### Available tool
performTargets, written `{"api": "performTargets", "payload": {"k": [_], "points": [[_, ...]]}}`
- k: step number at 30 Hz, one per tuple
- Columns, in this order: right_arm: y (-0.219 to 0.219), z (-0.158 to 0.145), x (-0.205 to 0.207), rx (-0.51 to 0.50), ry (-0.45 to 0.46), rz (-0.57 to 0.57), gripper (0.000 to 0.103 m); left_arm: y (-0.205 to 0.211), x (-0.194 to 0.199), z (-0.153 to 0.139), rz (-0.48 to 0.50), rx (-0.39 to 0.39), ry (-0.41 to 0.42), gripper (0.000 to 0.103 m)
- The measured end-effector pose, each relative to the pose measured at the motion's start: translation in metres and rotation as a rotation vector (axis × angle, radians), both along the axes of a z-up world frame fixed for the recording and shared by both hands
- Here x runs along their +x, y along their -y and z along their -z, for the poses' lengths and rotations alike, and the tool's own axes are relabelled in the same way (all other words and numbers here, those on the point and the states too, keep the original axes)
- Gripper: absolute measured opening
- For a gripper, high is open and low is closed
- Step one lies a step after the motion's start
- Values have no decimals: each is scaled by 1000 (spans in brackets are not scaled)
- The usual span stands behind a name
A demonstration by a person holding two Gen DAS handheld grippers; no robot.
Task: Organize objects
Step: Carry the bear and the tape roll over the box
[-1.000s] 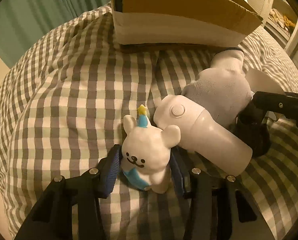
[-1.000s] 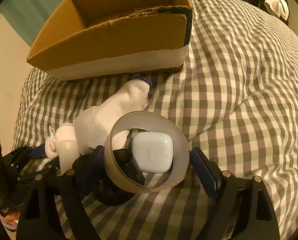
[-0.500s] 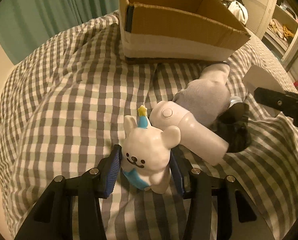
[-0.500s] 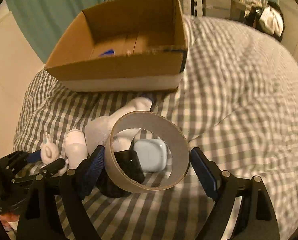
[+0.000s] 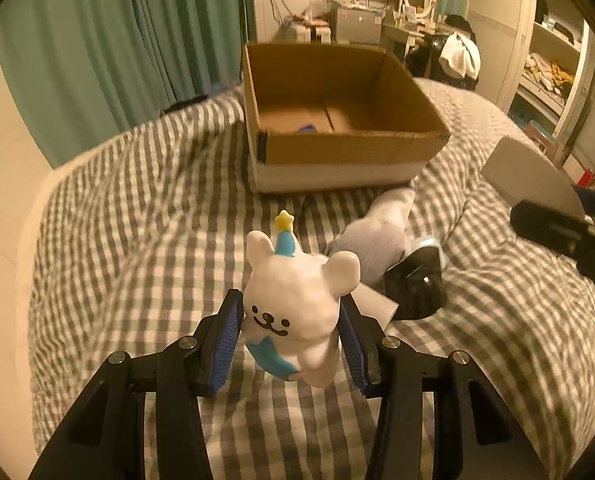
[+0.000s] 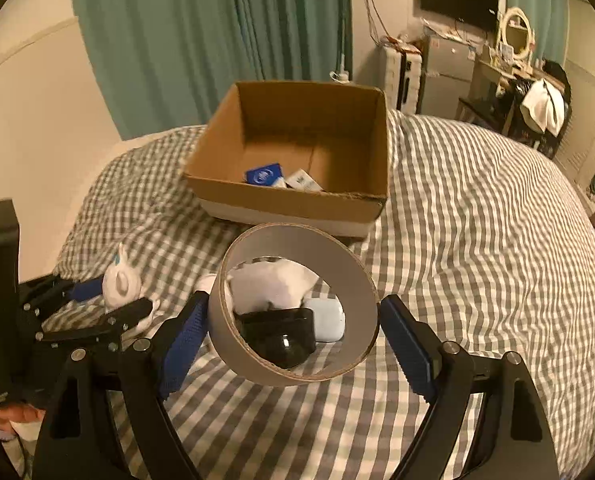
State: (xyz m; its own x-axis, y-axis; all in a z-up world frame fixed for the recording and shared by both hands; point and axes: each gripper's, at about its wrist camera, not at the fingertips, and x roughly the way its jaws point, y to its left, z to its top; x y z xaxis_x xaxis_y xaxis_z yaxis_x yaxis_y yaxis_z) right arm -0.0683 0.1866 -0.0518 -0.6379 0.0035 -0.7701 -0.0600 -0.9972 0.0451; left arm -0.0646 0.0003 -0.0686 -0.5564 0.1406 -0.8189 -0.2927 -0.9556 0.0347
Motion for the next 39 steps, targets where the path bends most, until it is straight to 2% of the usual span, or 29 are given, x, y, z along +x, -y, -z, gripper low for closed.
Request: {"api": "performTargets", "payload": {"k": [8, 13, 23, 31, 39], "points": [[12, -32, 16, 46, -49, -40, 85, -2, 3, -41, 28, 29, -72, 48], [11, -54, 11, 74, -86, -56, 85, -15, -6, -70, 71, 18, -136, 48], [-3, -98, -39, 67, -155, -85, 85, -35, -76, -105, 73, 19, -187, 48], [-30, -100, -109, 34, -146, -47, 85, -44, -158, -100, 56, 21, -164, 48], [-54, -64, -176, -4, -138, -3, 85, -66, -223, -55, 104, 9, -125, 48]]}}
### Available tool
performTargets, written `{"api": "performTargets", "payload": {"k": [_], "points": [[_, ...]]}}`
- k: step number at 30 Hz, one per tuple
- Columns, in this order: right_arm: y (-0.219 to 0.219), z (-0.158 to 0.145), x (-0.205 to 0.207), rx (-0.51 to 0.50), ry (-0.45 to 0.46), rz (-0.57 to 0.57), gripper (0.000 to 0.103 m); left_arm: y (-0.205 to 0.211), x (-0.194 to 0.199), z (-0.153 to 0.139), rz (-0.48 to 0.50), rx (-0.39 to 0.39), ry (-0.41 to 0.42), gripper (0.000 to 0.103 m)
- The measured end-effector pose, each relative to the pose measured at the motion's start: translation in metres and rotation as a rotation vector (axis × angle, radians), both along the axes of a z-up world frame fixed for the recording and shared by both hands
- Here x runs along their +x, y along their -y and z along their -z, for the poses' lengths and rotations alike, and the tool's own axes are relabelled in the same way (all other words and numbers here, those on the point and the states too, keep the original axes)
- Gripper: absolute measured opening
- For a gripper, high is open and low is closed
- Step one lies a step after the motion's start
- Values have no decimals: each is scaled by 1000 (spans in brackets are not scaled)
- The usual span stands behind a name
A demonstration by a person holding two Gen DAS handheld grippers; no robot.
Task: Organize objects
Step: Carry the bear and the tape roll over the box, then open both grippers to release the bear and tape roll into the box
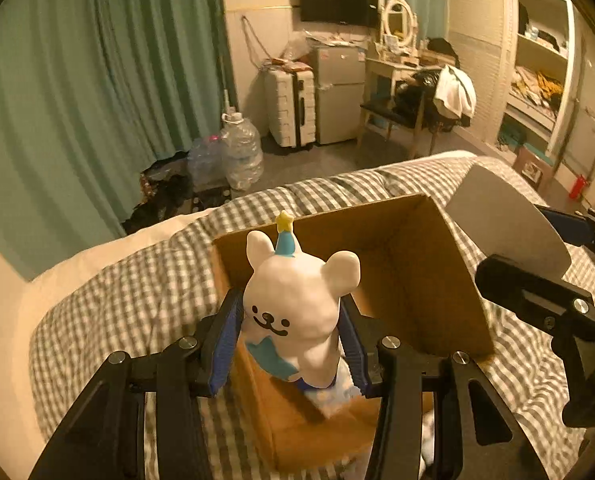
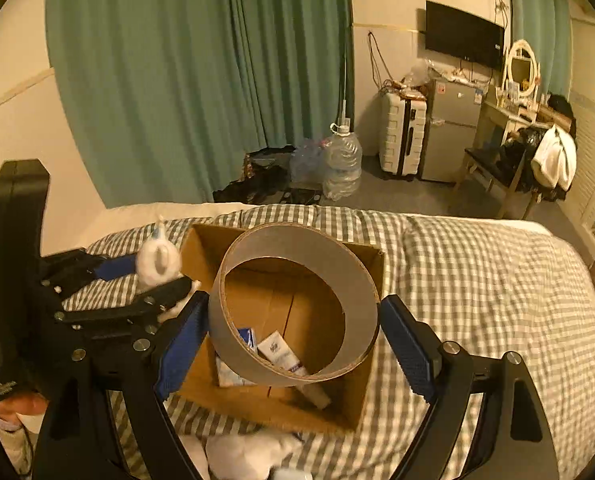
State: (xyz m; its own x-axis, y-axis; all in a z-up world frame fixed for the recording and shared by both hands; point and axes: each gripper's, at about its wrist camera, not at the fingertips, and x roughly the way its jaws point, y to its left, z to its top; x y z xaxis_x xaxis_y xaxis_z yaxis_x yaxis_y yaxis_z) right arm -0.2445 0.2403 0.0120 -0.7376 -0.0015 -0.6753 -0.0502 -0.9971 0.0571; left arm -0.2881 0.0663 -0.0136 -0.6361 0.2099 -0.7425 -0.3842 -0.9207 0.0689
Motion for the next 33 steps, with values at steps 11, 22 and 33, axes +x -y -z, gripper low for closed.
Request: {"api": "performTargets", "payload": {"k": [11, 22, 33], "points": [[-25, 64, -45, -54, 97, 28, 85, -19, -37, 46, 50, -49, 37, 48], [-34, 42, -23, -152, 43, 39, 95, -14, -10, 28, 66, -72, 18, 94], [-16, -66, 73, -34, -89, 72, 99, 26, 77, -80, -50, -25, -87, 99]]}}
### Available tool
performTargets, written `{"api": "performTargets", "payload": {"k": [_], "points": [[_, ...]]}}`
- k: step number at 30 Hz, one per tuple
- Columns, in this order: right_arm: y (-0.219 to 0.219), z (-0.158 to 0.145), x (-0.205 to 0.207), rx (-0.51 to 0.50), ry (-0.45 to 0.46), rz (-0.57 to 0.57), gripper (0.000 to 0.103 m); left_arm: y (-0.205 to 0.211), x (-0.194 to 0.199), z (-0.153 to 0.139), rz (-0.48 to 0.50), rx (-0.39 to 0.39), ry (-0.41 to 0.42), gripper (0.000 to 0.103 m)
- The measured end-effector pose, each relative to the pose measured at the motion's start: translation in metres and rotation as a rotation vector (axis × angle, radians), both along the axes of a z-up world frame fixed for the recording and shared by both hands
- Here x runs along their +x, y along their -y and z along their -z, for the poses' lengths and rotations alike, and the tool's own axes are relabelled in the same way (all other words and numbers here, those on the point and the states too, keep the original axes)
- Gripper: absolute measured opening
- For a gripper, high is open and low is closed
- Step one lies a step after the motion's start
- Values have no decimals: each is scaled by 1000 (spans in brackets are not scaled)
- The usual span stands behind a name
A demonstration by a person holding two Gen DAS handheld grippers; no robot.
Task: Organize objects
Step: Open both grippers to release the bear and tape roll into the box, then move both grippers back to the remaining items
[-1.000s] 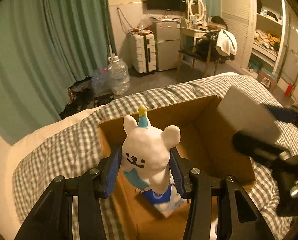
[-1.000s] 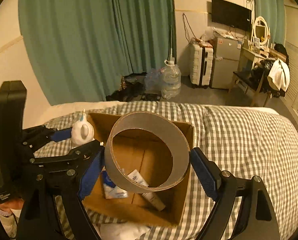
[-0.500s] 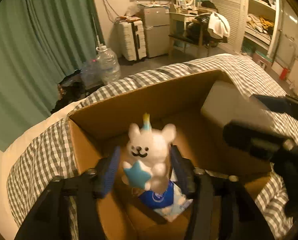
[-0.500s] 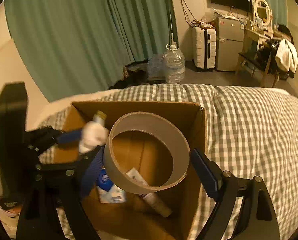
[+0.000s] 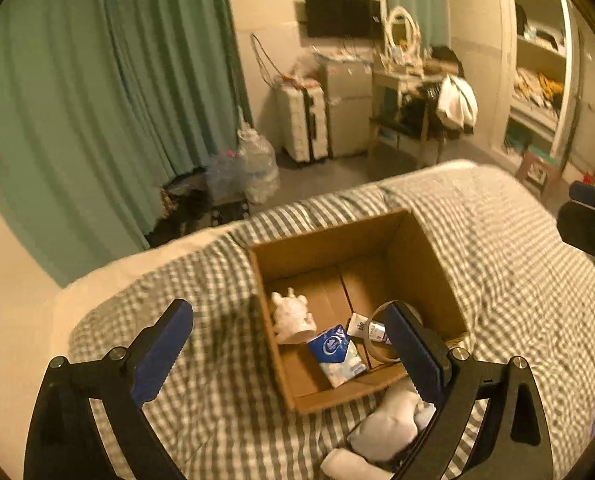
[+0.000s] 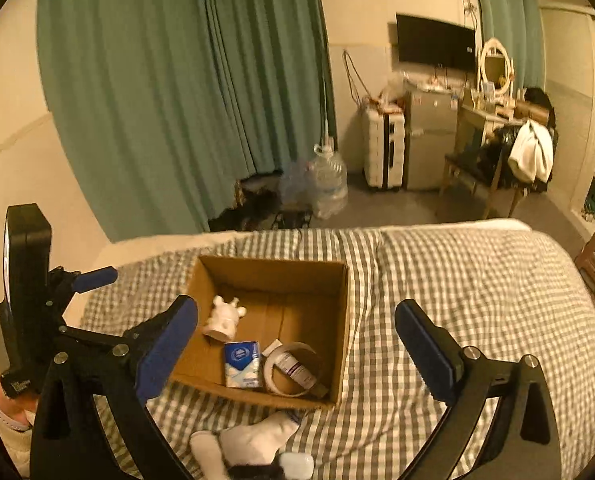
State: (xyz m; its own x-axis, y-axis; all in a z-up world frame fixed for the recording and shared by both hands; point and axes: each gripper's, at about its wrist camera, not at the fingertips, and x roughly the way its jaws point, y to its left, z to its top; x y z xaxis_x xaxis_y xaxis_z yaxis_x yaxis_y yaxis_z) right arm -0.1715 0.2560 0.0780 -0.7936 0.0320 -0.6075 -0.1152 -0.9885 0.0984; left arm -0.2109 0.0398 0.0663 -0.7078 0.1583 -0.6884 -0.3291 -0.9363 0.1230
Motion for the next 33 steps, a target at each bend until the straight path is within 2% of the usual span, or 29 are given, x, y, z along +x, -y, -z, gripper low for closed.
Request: {"api": "performTargets", "payload": {"k": [3, 7, 11, 15, 22, 26, 33], "points": [[18, -31, 33, 51, -36, 0, 100, 16, 32, -31, -44, 10, -61, 101], [34, -56, 67, 103, -73, -17, 100, 36, 68, -60, -109, 42, -105, 101], [46, -65, 98, 127, -86, -27, 100, 53, 97, -72, -151, 64, -123, 101], [52, -57, 120, 127, -84, -41, 100, 60, 118, -68, -172, 74, -127, 101], [58, -19, 134, 141, -33, -49, 100, 61, 131, -20, -199, 54, -134, 102], [63, 11, 126, 160, 5, -63, 100, 60, 115, 21, -227, 55, -70, 102], [54, 78, 93, 82, 99, -64, 100, 61, 105, 80, -248, 69, 10, 102]]}}
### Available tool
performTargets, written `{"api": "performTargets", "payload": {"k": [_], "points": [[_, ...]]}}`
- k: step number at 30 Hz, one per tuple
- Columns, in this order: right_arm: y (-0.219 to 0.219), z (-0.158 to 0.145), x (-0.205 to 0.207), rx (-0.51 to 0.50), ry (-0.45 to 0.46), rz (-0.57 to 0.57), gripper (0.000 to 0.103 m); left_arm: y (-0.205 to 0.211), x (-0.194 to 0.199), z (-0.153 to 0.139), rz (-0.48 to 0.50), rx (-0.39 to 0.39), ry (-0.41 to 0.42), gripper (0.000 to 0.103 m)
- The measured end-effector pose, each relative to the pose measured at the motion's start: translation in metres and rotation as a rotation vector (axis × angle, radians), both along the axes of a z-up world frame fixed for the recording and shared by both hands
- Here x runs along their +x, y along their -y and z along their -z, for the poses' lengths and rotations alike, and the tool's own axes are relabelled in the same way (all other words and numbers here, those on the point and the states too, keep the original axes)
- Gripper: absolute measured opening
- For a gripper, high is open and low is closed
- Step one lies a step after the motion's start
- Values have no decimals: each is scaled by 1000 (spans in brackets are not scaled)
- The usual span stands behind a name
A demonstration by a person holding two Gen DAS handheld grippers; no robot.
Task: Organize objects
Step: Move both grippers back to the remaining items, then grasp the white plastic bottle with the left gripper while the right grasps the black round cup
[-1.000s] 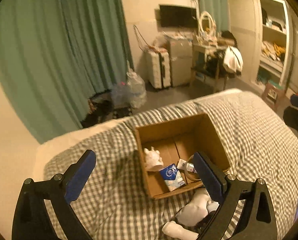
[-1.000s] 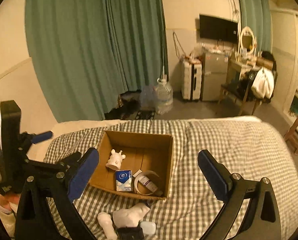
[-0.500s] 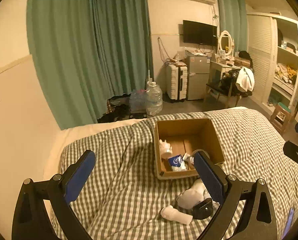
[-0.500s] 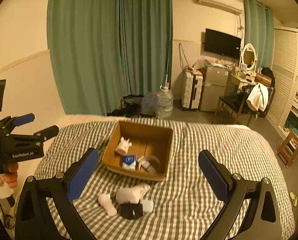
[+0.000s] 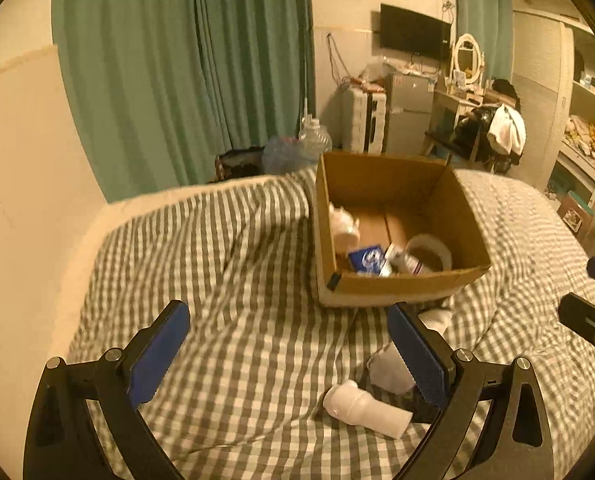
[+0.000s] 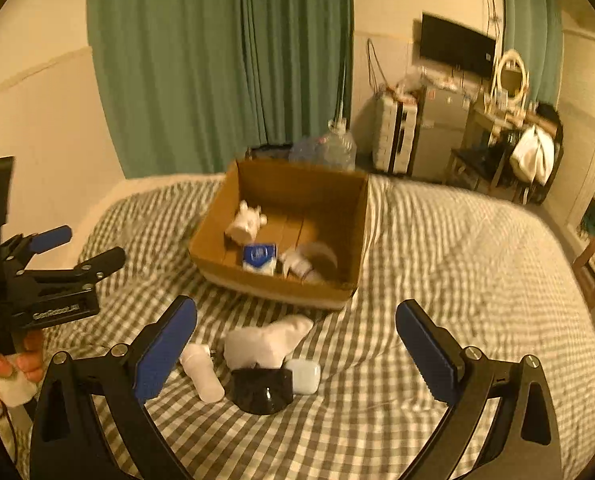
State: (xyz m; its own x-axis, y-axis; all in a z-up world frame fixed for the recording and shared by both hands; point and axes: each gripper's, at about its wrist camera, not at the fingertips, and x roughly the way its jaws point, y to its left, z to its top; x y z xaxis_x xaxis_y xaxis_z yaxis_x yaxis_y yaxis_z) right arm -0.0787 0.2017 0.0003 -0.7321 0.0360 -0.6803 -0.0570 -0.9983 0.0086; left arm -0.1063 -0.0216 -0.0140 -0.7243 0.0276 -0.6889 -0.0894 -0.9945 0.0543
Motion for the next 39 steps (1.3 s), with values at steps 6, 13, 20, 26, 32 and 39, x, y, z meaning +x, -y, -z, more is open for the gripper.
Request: {"api": "performTargets", "payload": {"k": [6, 13, 20, 26, 32, 39], "points": [[-6, 63, -24, -4, 97, 59, 100, -8, -7, 59, -14, -37, 74, 102], [-16, 125, -38, -25, 222, 89, 100, -25, -5, 115, 56, -94, 182, 102], [-16, 149, -39, -61, 267, 84, 100, -33, -7, 139, 77, -117, 252, 102], [-15, 154, -41, -52, 277, 96, 100, -49, -6, 154, 157, -129, 300, 102], [-15, 156, -41, -50, 285, 102, 100, -43, -13, 170, 194, -6, 425, 102], [-14, 153, -38, -36, 270, 109, 100, -50, -2, 175, 302, 102, 508, 102]]}}
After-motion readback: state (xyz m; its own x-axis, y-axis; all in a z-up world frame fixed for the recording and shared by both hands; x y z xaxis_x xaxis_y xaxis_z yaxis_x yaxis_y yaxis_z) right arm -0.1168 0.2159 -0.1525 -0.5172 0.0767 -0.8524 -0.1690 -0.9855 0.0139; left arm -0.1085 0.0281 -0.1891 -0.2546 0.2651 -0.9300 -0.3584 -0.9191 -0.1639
